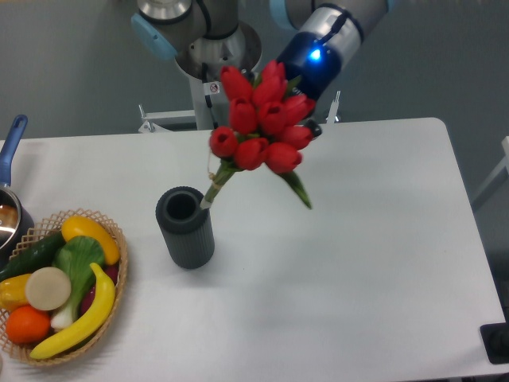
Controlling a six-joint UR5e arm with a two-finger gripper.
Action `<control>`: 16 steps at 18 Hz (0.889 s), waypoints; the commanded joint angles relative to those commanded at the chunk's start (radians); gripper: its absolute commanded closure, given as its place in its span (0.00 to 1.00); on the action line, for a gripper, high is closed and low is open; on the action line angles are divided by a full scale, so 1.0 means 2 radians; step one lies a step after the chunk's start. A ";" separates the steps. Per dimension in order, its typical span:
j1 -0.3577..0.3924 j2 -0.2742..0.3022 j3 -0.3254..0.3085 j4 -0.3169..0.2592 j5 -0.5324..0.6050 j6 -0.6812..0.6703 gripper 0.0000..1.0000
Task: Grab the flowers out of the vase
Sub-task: 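Carry the tulips away from the vase over the empty table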
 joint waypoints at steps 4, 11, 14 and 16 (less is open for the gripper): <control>0.004 -0.030 0.030 0.000 0.060 0.073 1.00; 0.005 -0.064 0.028 -0.001 0.243 0.162 1.00; -0.002 -0.060 0.003 -0.003 0.382 0.196 1.00; -0.021 -0.077 0.008 -0.003 0.419 0.198 1.00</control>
